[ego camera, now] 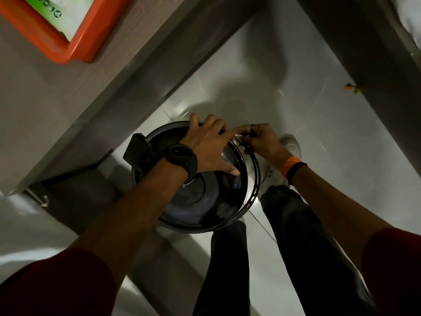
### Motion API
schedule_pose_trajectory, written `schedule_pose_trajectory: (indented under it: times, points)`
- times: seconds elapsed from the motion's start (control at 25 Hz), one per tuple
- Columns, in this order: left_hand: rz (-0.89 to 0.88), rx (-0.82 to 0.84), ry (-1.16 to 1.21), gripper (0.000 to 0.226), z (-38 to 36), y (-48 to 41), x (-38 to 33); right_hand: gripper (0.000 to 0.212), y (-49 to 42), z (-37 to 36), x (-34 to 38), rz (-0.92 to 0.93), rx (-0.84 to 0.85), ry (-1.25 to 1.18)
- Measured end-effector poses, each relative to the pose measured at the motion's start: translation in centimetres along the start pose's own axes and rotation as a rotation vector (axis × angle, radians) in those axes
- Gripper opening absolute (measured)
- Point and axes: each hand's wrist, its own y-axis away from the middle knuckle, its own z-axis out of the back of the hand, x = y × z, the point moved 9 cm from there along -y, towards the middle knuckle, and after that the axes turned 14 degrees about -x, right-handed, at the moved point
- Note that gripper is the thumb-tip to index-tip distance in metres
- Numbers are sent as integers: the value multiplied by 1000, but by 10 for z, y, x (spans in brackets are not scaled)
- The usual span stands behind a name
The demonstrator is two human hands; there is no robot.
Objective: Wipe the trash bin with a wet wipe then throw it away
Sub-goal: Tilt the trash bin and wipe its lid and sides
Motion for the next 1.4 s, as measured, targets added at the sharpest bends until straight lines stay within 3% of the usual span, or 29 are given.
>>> schedule_pose_trajectory:
  times: [0.16,0.24,0.32,0.4,0.52,0.6,0.76,0.84,0.92,1.0,1.08,1.28,1.32,1.4]
  points:
    - [35,153,159,62,-3,-2,-7,20,11,-9,-3,-84,161,-7]
    - [38,93,302,49,12,5,-9,18,18,-8,-7,-105,194,-53]
    - [85,-33,484,49,36,21,1,23,16,4,-10,-77,77,-74]
    - [189,-127,631,53,53,42,19,24,8,29,-11,3,-154,-23]
    - [319,-118,720,54,51,71,35,20,7,56,-5,95,-357,61]
    - [343,-97,678,48,40,78,40,20,23,40,17,279,-299,84]
    - [404,-194,709,23,26,75,53,20,71,-25,52,674,-10,286]
    - [380,-218,714,22,26,70,51,15,38,-4,60,595,-171,210]
    - [339,-225,748,23,33,65,50,20,-11,37,57,357,-383,88]
    - [342,-219,837,26,42,65,55,23,-36,58,53,274,-450,214]
    - [366,-234,935,29,51,68,64,20,-28,53,59,322,-393,317]
    - [428,-226,914,41,43,67,67,27,62,-40,115,971,96,471]
    - [430,-224,888,41,38,66,65,31,50,-47,120,977,119,496]
    - [443,-229,871,41,34,67,63,34,-11,-35,120,744,-5,543]
